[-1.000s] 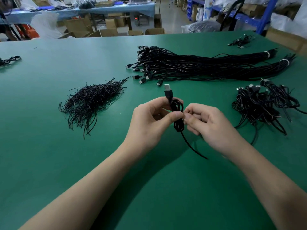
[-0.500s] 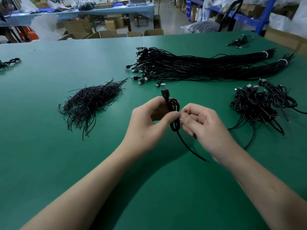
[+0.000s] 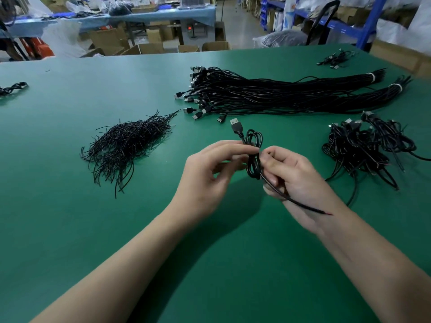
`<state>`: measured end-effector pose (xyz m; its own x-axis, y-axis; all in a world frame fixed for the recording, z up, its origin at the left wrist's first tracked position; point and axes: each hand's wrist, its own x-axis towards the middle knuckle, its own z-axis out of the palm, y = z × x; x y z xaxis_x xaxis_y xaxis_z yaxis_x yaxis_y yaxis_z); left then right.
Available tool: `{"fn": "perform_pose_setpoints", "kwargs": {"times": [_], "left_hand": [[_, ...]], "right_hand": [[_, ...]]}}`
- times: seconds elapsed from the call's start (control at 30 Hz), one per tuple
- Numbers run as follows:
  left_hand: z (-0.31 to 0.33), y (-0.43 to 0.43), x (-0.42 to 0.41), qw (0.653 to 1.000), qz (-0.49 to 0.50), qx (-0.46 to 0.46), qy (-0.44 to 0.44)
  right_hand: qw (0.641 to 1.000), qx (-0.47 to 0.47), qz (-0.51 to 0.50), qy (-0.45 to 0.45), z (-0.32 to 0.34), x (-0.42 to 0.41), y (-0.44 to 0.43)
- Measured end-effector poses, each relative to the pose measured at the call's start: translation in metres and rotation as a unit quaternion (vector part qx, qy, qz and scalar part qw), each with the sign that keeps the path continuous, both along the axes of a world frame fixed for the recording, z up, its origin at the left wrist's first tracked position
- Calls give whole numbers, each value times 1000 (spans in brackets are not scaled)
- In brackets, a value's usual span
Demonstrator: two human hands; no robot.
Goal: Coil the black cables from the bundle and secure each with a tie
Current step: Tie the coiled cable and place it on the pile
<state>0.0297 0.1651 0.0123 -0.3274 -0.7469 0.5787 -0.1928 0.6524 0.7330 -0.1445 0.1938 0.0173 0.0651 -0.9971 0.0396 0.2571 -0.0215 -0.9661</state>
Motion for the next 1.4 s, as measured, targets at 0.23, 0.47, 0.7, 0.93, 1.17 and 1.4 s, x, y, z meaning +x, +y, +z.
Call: {"fn": "perform_pose_setpoints", "kwargs": {"times": [0.23, 0.47, 0.7, 0.93, 1.17, 1.4], "left_hand": [[4, -2, 8, 984, 89, -136, -70], [9, 2, -2, 986, 19, 154, 62], [8, 3, 0, 922, -51, 356, 147], [3, 3, 2, 966, -127, 216, 62], [3, -5, 11, 999, 25, 46, -4], [1, -1, 2, 985, -14, 163, 61]], "right_hand": [[998, -16, 57, -13, -2, 6, 4], [932, -220, -91, 271, 0, 7, 8], [810, -327, -130, 469, 1, 0, 8], [971, -105, -68, 205, 1, -8, 1], [990, -55, 27, 126, -3, 4, 4], [912, -225, -76, 333, -3, 6, 10]]}}
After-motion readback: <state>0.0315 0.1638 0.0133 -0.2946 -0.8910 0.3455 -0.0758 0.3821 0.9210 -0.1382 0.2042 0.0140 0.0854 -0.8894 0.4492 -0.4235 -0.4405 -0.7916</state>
